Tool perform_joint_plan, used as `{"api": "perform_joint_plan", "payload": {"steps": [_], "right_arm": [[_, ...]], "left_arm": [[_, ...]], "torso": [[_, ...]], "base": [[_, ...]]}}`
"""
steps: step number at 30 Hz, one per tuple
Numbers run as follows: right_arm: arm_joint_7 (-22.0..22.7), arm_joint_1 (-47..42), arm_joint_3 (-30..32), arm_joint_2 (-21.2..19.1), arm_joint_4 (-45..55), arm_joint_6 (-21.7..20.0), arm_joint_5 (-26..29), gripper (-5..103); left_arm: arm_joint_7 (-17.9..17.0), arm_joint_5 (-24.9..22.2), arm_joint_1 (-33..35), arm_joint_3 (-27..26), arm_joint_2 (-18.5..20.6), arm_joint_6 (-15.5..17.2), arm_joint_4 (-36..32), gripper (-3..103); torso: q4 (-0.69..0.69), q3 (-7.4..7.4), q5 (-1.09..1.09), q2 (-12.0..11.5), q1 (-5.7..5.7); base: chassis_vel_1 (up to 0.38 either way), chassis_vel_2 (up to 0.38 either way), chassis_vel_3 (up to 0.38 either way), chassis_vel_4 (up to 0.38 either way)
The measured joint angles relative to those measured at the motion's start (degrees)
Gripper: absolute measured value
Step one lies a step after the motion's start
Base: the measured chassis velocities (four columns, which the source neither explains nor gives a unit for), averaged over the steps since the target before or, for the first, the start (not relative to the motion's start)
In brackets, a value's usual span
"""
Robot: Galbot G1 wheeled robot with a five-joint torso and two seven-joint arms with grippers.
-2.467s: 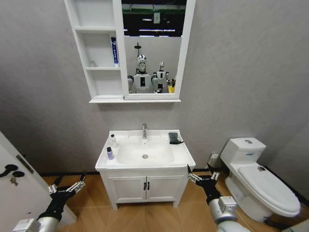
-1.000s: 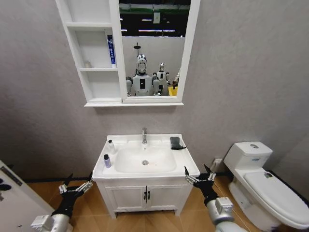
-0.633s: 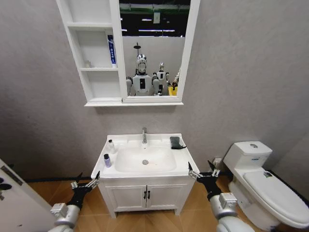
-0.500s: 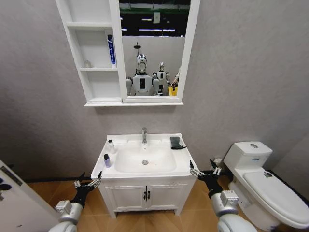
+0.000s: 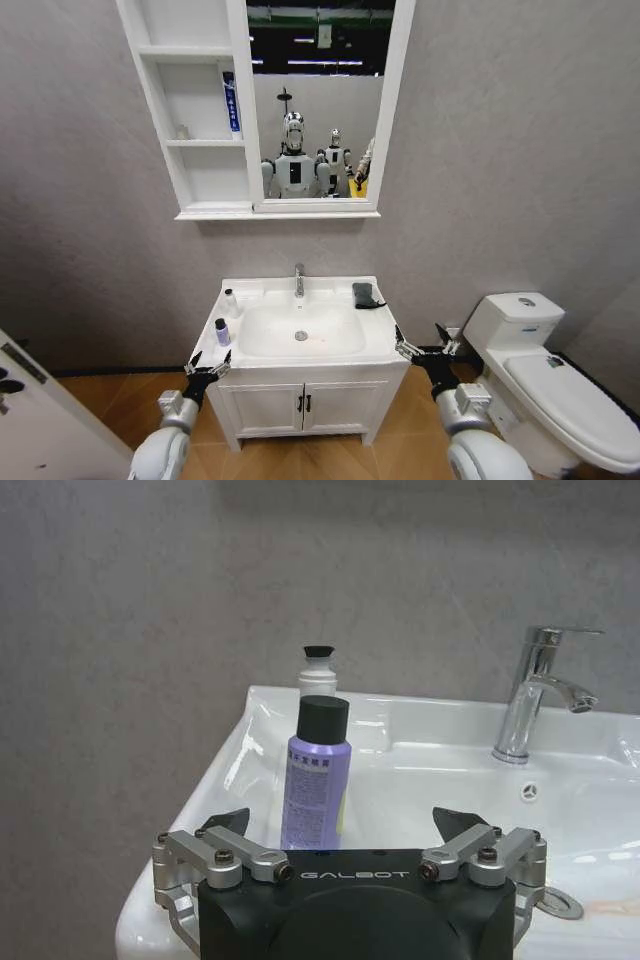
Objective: Move facial cleanser and shampoo from washbasin to cabinet, then wipe washbasin with towel.
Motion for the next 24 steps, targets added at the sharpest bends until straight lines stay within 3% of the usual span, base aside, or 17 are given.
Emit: {"api": "perform_joint_plan", "payload": {"steps": [10, 24], "right_arm": [[0.0, 0.8, 1.3, -0.6, -1.5, 0.3, 1.3, 100], [-0.1, 1.9, 2.8, -1.1, -3.2, 0.9, 2.8, 100]], "left_arm": [[-1.6, 0.2, -9.8, 1.8, 0.1, -0.4, 7.5, 100], [-1.7, 1.3, -12.5, 2.9, -0.5, 0.5, 11.2, 100]], "torso": [[0.0, 0.0, 0.0, 0.0, 0.0], [0.0, -0.01, 0.0, 0.0, -0.01]], "base": [[0.0, 0.0, 0.0, 0.0], [0.0, 0.0, 0.0, 0.0]]}}
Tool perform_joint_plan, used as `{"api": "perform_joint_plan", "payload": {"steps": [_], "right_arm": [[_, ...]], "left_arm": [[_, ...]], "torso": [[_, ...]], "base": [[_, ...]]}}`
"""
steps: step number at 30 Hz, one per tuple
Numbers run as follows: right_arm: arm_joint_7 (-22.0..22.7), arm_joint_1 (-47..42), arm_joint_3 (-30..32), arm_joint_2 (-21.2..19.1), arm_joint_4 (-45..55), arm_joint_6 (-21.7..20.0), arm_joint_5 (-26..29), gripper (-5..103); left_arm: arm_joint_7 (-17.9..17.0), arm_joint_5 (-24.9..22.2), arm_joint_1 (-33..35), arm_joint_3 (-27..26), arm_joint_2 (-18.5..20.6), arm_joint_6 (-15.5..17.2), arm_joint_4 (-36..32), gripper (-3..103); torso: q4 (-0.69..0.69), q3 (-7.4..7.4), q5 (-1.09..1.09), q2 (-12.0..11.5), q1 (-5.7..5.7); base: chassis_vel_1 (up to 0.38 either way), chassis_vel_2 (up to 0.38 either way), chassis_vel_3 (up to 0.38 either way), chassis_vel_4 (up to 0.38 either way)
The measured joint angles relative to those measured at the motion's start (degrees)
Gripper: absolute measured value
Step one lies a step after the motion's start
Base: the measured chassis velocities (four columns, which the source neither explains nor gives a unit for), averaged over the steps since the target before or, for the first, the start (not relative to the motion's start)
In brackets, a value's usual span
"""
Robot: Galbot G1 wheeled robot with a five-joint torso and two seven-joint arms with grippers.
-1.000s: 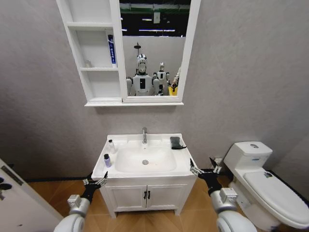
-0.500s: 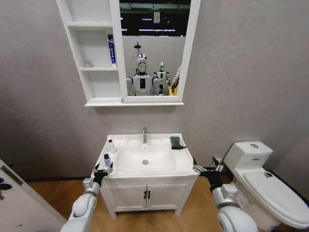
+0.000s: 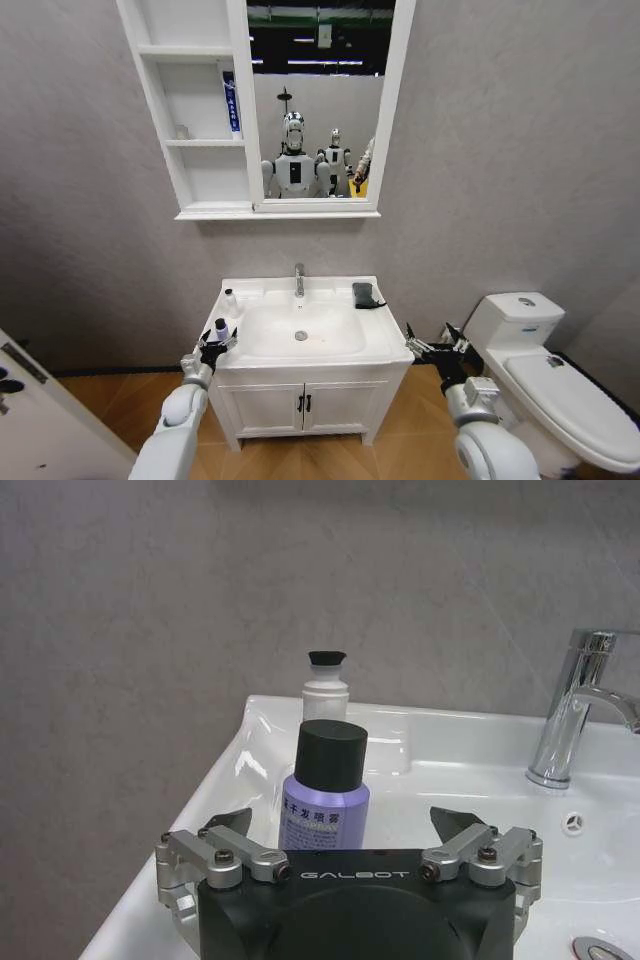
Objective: Move facial cleanser and shampoo from washbasin to cabinet, then wipe washbasin with towel.
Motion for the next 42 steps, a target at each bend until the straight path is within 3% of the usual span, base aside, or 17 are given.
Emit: {"api": "perform_joint_plan", "payload": {"steps": [15, 18, 21, 23, 24, 26, 27, 29, 30, 32, 33, 35, 37, 38, 40, 42], "right_arm": [[0.1, 0.5, -0.9, 0.0, -1.1, 0.7, -0.6, 100], [0.2, 0.5, -0.9, 0.0, -1.1, 0.7, -0.6, 100], [0.4, 0.5, -1.2, 0.1, -1.0, 0.7, -1.0, 100], [0.5, 0.9, -1.8, 0.1, -1.1, 0.6, -1.3, 100], [0.5, 0.9, -1.8, 0.1, -1.1, 0.6, -1.3, 100], [0.5, 1.5, -2.6, 0.1, -1.2, 0.4, -1.7, 100], [0.5, 1.5, -2.6, 0.1, -1.2, 0.4, -1.7, 100], [0.5, 1.9, -3.2, 0.2, -1.3, 0.2, -2.0, 100], [0.5, 1.9, -3.2, 0.2, -1.3, 0.2, -2.0, 100], [0.4, 2.0, -3.6, 0.5, -1.6, 0.2, -2.5, 100], [0.4, 2.0, -3.6, 0.5, -1.6, 0.2, -2.5, 100], [0.3, 2.0, -4.0, 0.7, -1.7, 0.2, -2.8, 100], [0.2, 1.9, -4.2, 0.8, -1.8, 0.2, -3.0, 100], [0.2, 1.9, -4.2, 0.8, -1.8, 0.2, -3.0, 100], [0.1, 2.0, -4.4, 0.8, -1.8, 0.2, -3.2, 100], [0.1, 2.1, -4.4, 0.8, -1.8, 0.2, -3.2, 100]], "left_arm": [[-0.2, 1.6, -0.5, -0.4, 0.6, 0.0, 0.9, 43], [-0.2, 1.6, -0.3, -0.6, 0.6, 0.1, 0.5, 43], [-1.4, 1.7, 1.0, -1.3, 1.6, 2.3, -4.3, 43], [-4.7, -1.5, 3.2, -1.0, 4.3, 6.3, -11.7, 43], [-4.7, -1.5, 3.2, -1.0, 4.3, 6.3, -11.7, 43], [-9.2, -5.7, 5.3, -0.9, 9.3, 11.5, -22.3, 43], [-9.2, -5.7, 5.3, -0.9, 9.3, 11.5, -22.3, 43], [-15.6, -12.2, 5.3, -1.2, 15.4, 18.0, -31.1, 43], [-15.6, -12.2, 5.3, -1.2, 15.4, 18.0, -31.1, 43], [-22.7, -21.6, 3.5, -2.2, 22.1, 24.4, -36.1, 43], [-22.7, -21.6, 3.5, -2.2, 22.1, 24.4, -36.1, 43], [-28.5, -32.3, -0.3, -3.4, 30.5, 29.3, -39.2, 43], [-31.0, -38.9, -4.4, -2.9, 36.2, 31.2, -39.7, 43], [-31.0, -38.9, -4.4, -2.9, 36.2, 31.2, -39.7, 43], [-31.9, -44.7, -11.9, 0.7, 40.9, 32.0, -38.4, 43], [-31.9, -45.4, -13.5, 1.5, 41.5, 32.1, -38.0, 43]], "torso": [[0.0, 0.0, -0.01, 0.0, 0.0], [0.0, 0.0, -0.01, 0.0, 0.0], [0.0, 0.0, -0.02, 0.0, 0.0], [0.0, 0.0, -0.02, 0.0, 0.0], [0.0, 0.0, -0.02, 0.0, 0.0], [0.01, -0.01, 0.0, 0.0, 0.0], [0.01, -0.01, 0.0, 0.0, 0.0], [0.01, -0.01, 0.01, 0.0, 0.0], [0.01, -0.01, 0.01, 0.0, 0.0], [0.01, -0.01, -0.04, 0.0, 0.0], [0.01, -0.01, -0.04, 0.0, 0.0], [0.01, -0.01, 0.0, 0.0, 0.0], [0.01, -0.01, -0.01, 0.0, 0.0], [0.01, -0.01, -0.01, 0.0, 0.0], [0.0, -0.01, 0.0, 0.0, 0.0], [0.0, 0.0, -0.02, 0.0, 0.0]], "base": [[0.0, 0.0, 0.0, 0.0], [0.0, 0.0, 0.0, 0.0], [0.0, 0.0, 0.0, 0.0], [0.0, 0.0, 0.0, 0.0], [0.0, 0.0, 0.0, 0.0], [0.0, 0.0, 0.0, 0.0], [0.0, 0.0, 0.0, 0.0], [0.0, 0.0, 0.0, 0.0], [0.0, 0.0, 0.0, 0.0], [0.0, 0.0, 0.0, 0.0], [0.0, 0.0, 0.0, 0.0], [0.0, 0.0, 0.0, 0.0], [0.0, 0.0, 0.0, 0.0], [0.0, 0.0, 0.0, 0.0], [0.0, 0.0, 0.0, 0.0], [0.0, 0.0, 0.0, 0.0]]}}
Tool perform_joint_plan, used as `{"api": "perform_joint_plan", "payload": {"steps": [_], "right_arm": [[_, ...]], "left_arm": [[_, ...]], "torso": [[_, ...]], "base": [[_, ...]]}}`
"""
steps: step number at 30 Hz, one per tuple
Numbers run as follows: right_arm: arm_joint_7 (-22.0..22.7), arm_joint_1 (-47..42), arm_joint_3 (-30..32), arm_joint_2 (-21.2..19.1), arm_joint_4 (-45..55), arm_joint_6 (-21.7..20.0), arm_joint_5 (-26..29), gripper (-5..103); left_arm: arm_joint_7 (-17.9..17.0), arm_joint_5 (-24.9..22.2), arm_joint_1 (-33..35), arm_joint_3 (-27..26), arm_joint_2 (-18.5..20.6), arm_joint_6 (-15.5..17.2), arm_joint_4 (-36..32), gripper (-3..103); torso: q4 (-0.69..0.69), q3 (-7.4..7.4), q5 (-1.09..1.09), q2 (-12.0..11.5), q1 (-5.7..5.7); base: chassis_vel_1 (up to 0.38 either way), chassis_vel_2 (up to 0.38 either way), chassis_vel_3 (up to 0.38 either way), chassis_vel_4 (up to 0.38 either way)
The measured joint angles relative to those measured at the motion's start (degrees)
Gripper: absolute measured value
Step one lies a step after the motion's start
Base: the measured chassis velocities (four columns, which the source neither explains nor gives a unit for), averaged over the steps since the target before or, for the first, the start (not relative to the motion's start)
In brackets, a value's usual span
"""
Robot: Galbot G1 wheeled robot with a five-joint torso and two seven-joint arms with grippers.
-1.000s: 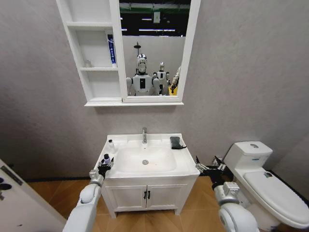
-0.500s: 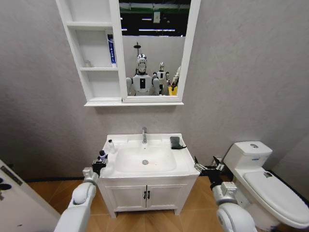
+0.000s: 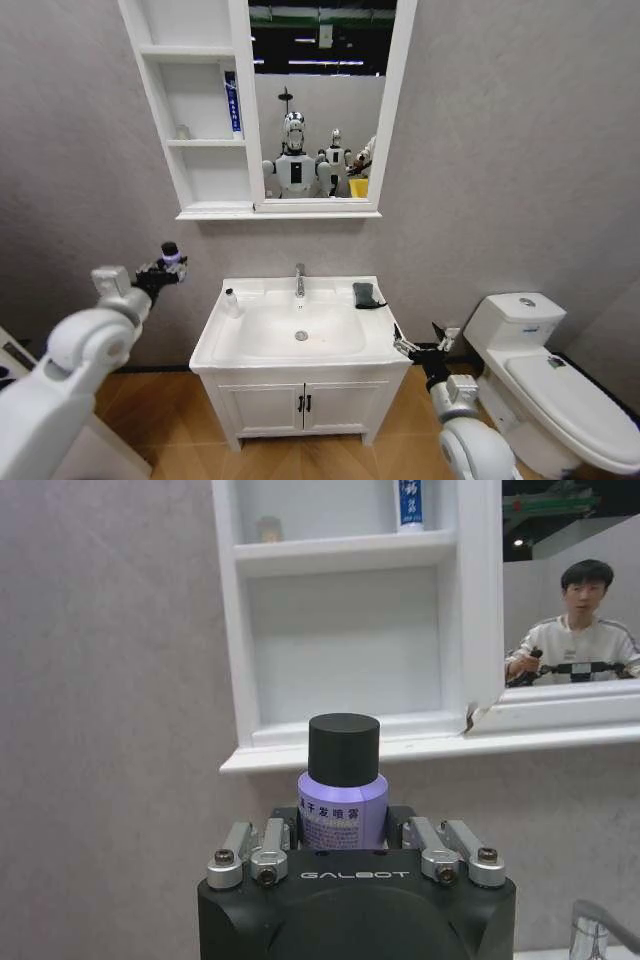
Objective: Move facial cleanser and shampoo from washbasin to cabinet, then wipe washbasin with towel.
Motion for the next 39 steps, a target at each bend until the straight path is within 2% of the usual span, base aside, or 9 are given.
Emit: {"api": "perform_joint_plan", "payload": {"steps": [4, 7, 9, 12, 14, 15, 18, 30, 39], "right_arm": [[0.0, 0.0, 0.2, 0.0, 0.3, -0.3, 0.0, 100], [0.0, -0.2, 0.4, 0.0, 0.4, -0.3, 0.0, 100], [0.1, -0.7, 0.9, 0.0, 0.5, -0.3, 0.0, 100], [0.1, -1.0, 1.2, 0.0, 0.6, -0.3, 0.1, 100], [0.3, -1.8, 2.1, 0.0, 0.8, -0.2, 0.2, 100], [0.3, -1.8, 2.1, 0.0, 0.8, -0.2, 0.2, 100], [0.4, -3.1, 3.1, 0.0, 1.0, 0.2, 0.4, 100], [0.8, -3.0, 3.3, 0.1, 0.6, 0.7, 0.4, 100], [0.8, -3.1, 4.1, 0.4, 0.7, 1.3, 0.7, 100]], "left_arm": [[-0.4, -4.6, -18.3, 12.1, 1.9, 0.2, 6.7, 43], [-0.3, -4.6, -21.8, 14.7, 1.7, 0.2, 8.6, 43], [1.1, -3.9, -30.4, 21.7, 0.1, 0.0, 15.0, 43], [2.2, -3.4, -35.1, 25.8, -0.9, -0.6, 19.4, 43], [7.0, -0.9, -44.2, 33.1, -3.3, -4.0, 30.0, 43], [7.0, -0.9, -44.2, 33.1, -3.3, -4.0, 30.0, 43], [13.7, 3.2, -52.9, 38.4, -6.2, -6.7, 40.3, 43], [17.1, 4.7, -58.1, 41.3, -17.0, -10.1, 55.8, 43], [21.2, 13.2, -61.1, 40.7, -23.4, -14.9, 68.2, 43]], "torso": [[0.0, 0.01, -0.01, 0.0, 0.01], [0.0, 0.01, 0.02, 0.0, 0.0], [0.0, 0.01, 0.01, 0.0, 0.0], [0.0, 0.01, 0.01, 0.0, 0.0], [0.0, 0.02, -0.01, 0.0, 0.01], [0.0, 0.02, -0.01, 0.0, 0.01], [0.0, 0.01, 0.04, 0.0, 0.01], [-0.01, 0.01, 0.02, 0.0, 0.02], [0.01, 0.0, 0.03, 0.0, 0.01]], "base": [[0.0, 0.0, 0.0, 0.0], [0.0, 0.0, 0.0, 0.0], [0.0, 0.0, 0.0, 0.0], [0.0, 0.0, 0.0, 0.0], [0.0, 0.0, 0.0, 0.0], [0.0, 0.0, 0.0, 0.0], [0.0, 0.0, 0.0, 0.0], [0.0, 0.0, 0.0, 0.0], [0.0, 0.0, 0.0, 0.0]]}}
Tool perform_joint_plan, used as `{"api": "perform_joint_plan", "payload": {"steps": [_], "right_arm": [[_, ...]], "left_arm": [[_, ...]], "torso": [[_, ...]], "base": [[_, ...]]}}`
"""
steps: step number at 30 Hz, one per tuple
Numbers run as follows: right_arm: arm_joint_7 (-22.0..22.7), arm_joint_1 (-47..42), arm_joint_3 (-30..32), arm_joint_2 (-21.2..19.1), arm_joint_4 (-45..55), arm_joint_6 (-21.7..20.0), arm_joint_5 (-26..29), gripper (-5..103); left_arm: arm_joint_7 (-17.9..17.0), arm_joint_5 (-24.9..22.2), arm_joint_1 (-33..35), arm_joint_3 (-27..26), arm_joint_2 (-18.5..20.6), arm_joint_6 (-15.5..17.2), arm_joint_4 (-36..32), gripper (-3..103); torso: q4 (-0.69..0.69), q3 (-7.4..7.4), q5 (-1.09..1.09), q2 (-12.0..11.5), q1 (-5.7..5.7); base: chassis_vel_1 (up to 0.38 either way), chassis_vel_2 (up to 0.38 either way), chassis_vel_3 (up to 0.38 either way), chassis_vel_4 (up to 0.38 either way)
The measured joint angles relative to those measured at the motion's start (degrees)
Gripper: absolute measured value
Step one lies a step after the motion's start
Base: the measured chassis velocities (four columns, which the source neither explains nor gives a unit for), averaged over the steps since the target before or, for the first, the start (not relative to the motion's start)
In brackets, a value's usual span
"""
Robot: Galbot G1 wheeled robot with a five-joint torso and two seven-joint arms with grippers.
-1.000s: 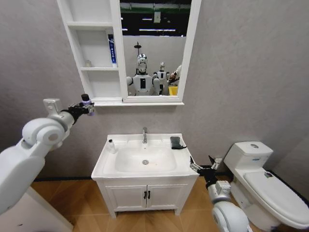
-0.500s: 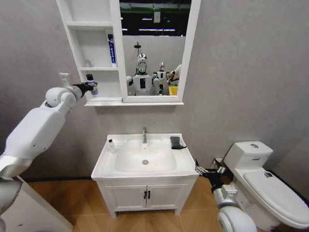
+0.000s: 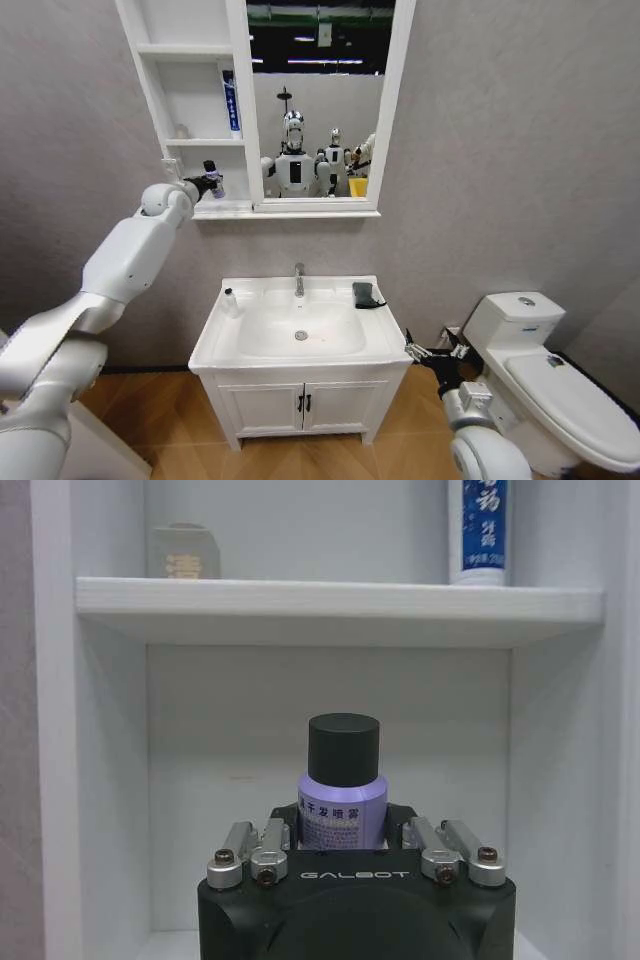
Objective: Move facial cleanser and shampoo from washbasin to cabinet, then wipe washbasin with towel.
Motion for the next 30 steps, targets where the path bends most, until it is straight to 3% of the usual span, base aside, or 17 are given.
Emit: {"api": "perform_joint_plan", "payload": {"steps": [5, 19, 24, 25, 29, 30], "right_arm": [[0.0, -0.2, 0.4, 0.2, 0.0, 0.4, 0.1, 100], [-0.1, 0.6, 0.6, -0.2, -1.1, 0.6, 0.3, 100], [-0.2, 1.2, 0.6, -0.4, -1.6, 0.6, 0.7, 100], [-0.2, 1.2, 0.6, -0.4, -1.6, 0.6, 0.7, 100], [-0.3, 1.4, 0.6, -0.5, -1.8, 0.6, 0.9, 100], [-0.3, 1.4, 0.6, -0.5, -1.8, 0.6, 0.9, 100]], "left_arm": [[1.3, 4.1, -0.8, -1.9, -1.5, -0.5, 4.9, 43], [0.4, 8.0, -2.1, -3.4, -4.1, 0.2, 10.1, 41], [0.7, 8.5, -2.2, -3.9, -4.5, -0.4, 10.9, 62], [0.7, 8.5, -2.2, -3.9, -4.5, -0.4, 10.9, 62], [0.5, 8.2, -1.9, -4.5, -4.4, -0.3, 9.4, 84], [0.5, 8.2, -1.9, -4.5, -4.4, -0.3, 9.4, 84]], "torso": [[0.01, 0.0, -0.01, 0.0, -0.01], [-0.01, 0.0, -0.01, 0.0, -0.01], [0.0, -0.01, -0.01, 0.0, -0.01], [0.0, -0.01, -0.01, 0.0, -0.01], [-0.01, 0.0, -0.01, 0.0, 0.0], [-0.01, 0.0, -0.01, 0.0, 0.0]], "base": [[0.0, 0.0, 0.0, 0.0], [0.0, 0.0, 0.0, 0.0], [0.0, 0.0, 0.0, 0.0], [0.0, 0.0, 0.0, 0.0], [0.0, 0.0, 0.0, 0.0], [0.0, 0.0, 0.0, 0.0]]}}
